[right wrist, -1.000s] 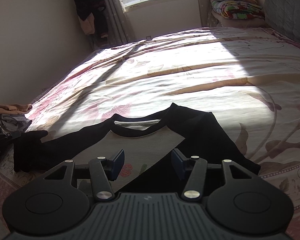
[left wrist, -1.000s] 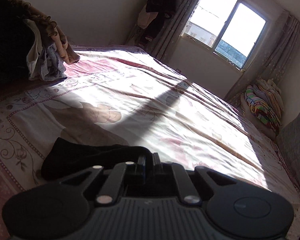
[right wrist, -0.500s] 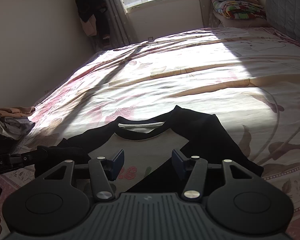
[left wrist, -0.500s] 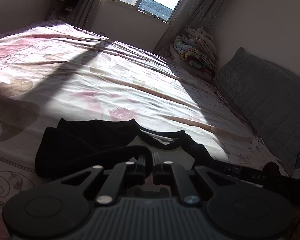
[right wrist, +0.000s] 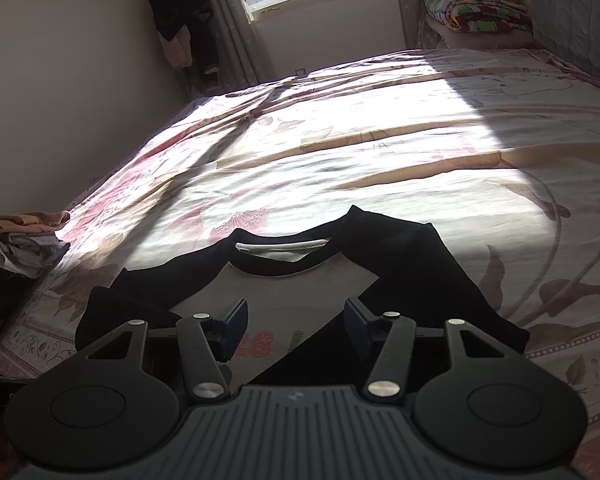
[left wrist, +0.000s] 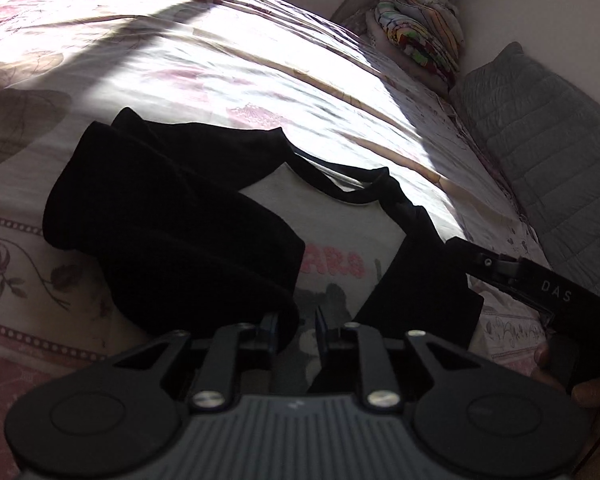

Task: Fold clothes
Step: 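Fold the held black sleeve across the shirt front with the left gripper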

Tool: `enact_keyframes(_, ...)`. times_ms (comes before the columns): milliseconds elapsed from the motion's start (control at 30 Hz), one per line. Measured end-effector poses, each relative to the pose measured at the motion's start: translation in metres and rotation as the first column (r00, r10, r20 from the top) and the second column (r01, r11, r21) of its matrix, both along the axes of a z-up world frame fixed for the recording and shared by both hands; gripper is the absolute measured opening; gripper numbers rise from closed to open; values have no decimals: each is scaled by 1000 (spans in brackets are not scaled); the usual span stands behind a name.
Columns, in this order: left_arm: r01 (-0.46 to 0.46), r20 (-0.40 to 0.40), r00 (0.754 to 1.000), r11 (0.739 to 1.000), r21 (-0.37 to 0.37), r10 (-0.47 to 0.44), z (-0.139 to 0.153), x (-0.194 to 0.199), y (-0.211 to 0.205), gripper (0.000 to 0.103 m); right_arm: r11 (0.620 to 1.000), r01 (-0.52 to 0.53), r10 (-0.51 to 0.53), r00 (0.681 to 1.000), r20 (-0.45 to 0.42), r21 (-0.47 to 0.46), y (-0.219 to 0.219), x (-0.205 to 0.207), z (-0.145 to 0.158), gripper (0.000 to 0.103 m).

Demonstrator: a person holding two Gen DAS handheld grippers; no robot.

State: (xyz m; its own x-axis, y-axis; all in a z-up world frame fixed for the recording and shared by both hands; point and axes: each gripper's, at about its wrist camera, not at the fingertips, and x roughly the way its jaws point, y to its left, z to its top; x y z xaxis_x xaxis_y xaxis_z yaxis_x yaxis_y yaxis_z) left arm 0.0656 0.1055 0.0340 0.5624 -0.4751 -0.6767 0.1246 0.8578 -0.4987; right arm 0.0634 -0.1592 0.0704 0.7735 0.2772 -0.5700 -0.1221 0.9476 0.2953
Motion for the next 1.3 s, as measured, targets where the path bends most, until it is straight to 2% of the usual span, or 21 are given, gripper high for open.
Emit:
enact_keyframes(33,-2,2,1000,1000,-15,2,3,-1,4,43,1000,0,0,1000,0,0,0,0,0,56)
enact_keyframes(167,-21,2,1000,998,-57,22,17,-7,30,59,1000,-3,3,1000,-1,1,0,0,0,57)
enact_keyframes(367,-132,-26,991,989,-63,131,21,-5,68,59,1000,-11,11,1000,-3,7,3,0,0,57)
enact_keyframes(567,-291,-53,955,957,1,291,4,9,81,56,1000,-20,20,1000,-6,16,7,1,0,57)
enact_keyframes(600,-310,-42,950,951,13,310,3,10,81,55,1000,-22,22,1000,-7,18,8,1,0,57)
enact_keyframes(700,-356,2,934,934,38,357,4,13,80,38,999,-29,29,1000,-10,20,10,1,-1,57)
enact_keyframes(767,-387,31,922,920,53,386,5,15,79,21,999,-34,34,999,-12,22,11,0,-1,57)
enact_keyframes(800,-398,53,917,915,66,395,6,15,77,5,999,-36,36,999,-14,24,11,1,-1,57)
enact_keyframes(933,-393,181,913,908,144,367,20,9,57,4,999,-45,45,999,-24,31,13,1,-3,57)
enact_keyframes(1033,-334,247,924,930,152,292,28,5,41,4,998,-53,54,998,-24,41,14,0,-3,57)
enact_keyframes(1300,-148,303,948,978,145,98,33,-5,7,4,993,-65,70,996,-51,95,13,1,-4,57)
